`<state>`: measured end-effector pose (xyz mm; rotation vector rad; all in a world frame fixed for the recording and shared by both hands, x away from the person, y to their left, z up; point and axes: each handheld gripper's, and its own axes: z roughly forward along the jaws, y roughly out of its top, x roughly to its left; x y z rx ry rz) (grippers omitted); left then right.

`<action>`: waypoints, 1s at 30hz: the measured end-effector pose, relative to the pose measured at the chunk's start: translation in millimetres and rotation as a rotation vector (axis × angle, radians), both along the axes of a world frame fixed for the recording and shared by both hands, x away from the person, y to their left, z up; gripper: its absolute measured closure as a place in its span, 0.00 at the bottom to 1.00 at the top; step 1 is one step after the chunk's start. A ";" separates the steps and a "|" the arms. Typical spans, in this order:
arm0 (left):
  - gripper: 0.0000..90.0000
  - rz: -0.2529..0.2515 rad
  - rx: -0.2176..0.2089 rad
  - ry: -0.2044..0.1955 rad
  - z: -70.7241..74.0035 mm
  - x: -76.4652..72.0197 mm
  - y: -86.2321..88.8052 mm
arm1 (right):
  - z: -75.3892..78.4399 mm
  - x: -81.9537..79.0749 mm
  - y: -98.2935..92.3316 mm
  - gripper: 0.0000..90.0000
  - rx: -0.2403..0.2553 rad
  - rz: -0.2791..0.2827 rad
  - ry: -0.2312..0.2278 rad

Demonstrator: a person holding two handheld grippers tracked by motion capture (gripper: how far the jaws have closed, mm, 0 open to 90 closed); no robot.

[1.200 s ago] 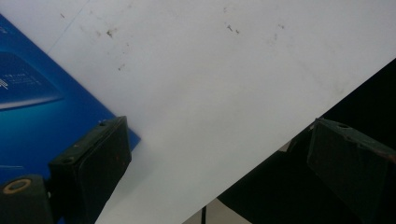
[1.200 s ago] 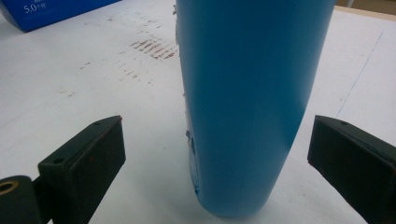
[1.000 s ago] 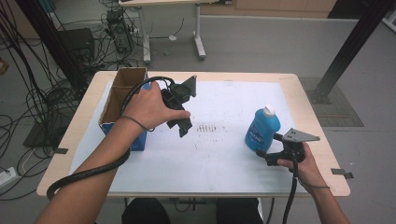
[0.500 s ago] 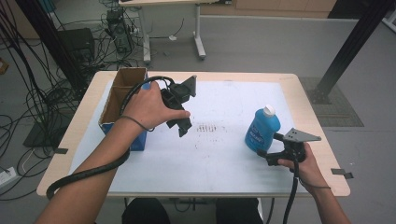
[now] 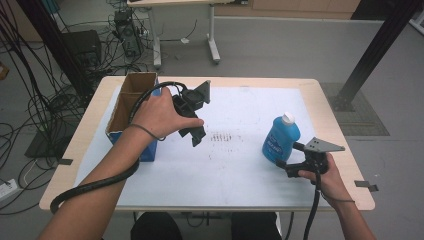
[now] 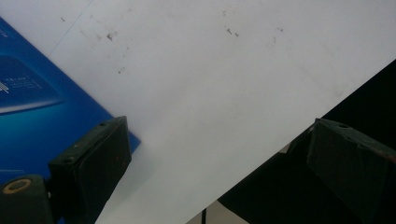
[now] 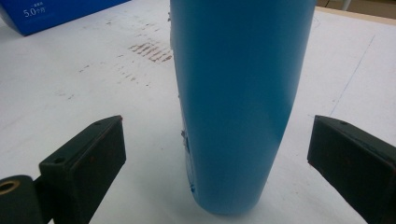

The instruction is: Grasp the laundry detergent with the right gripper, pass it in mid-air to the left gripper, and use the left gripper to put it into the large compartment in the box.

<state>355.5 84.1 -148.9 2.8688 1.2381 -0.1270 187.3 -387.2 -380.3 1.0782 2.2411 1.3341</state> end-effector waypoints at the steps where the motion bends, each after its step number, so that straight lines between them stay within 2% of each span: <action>1: 0.07 -0.001 0.000 0.001 0.0 0.1 -0.2 | 0.1 0.1 0.1 0.05 0.001 0.000 0.000; 30: 0.07 0.005 -0.009 -0.001 -1.0 1.2 3.4 | -0.9 0.5 0.6 0.05 0.004 0.000 0.000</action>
